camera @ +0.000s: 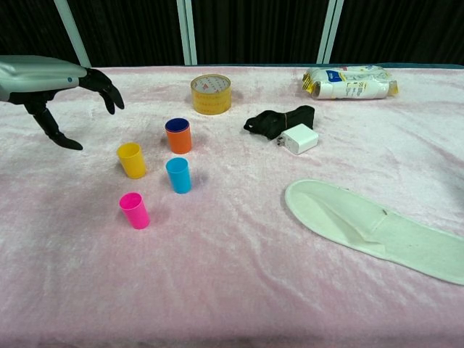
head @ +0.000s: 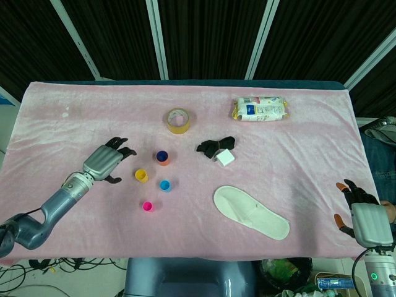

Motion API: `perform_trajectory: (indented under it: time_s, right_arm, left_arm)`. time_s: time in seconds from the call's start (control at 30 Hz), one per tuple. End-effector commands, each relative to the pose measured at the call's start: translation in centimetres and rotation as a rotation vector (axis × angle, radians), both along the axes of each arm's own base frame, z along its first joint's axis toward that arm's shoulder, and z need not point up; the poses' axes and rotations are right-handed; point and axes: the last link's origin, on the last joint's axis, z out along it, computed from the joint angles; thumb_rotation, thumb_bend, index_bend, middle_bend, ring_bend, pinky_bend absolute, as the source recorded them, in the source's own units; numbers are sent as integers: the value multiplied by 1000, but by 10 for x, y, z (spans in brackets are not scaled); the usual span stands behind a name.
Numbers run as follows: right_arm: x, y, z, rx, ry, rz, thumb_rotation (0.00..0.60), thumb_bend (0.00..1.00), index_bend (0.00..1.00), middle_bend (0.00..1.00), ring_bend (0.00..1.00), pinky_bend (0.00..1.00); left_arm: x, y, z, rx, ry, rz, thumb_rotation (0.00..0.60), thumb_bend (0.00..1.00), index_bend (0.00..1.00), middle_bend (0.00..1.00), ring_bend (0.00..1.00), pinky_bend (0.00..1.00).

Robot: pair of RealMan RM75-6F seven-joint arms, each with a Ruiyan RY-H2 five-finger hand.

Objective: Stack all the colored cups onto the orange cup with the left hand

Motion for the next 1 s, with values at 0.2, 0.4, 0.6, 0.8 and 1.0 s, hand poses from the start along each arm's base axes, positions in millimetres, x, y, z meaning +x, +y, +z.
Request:
perform_trajectory:
  time_s: [0.2,0.4,0.6,0.8,1.0]
  right_arm:
    - [0,0,0,-1,0,-1,600,237,197,103,194,280]
    - [0,0,0,0,-2,-1,600,236,197,103,194,280]
    - [0,0,0,0,-3,1,600,237,197,103,194,280]
    - [0,-1,0,0,-5,-1,600,237,197,103,194,280]
    - [0,-1,1,-1,-6,0,600,237,197,103,194,280]
  left_arm:
    - [3,-2,-21,-30,6,-40,600,192,284,349,0,67]
    - [7,0,-36,-47,16,-59,600,235,310,364,0,72]
    - [12,5,-46,-44,41,-84,600,275,336,395,0,80]
    - [16,8,-57,-57,53,-88,600,287,355,425,6,97]
    - [20,7,-64,-63,56,-107,600,347,435,505,53,162]
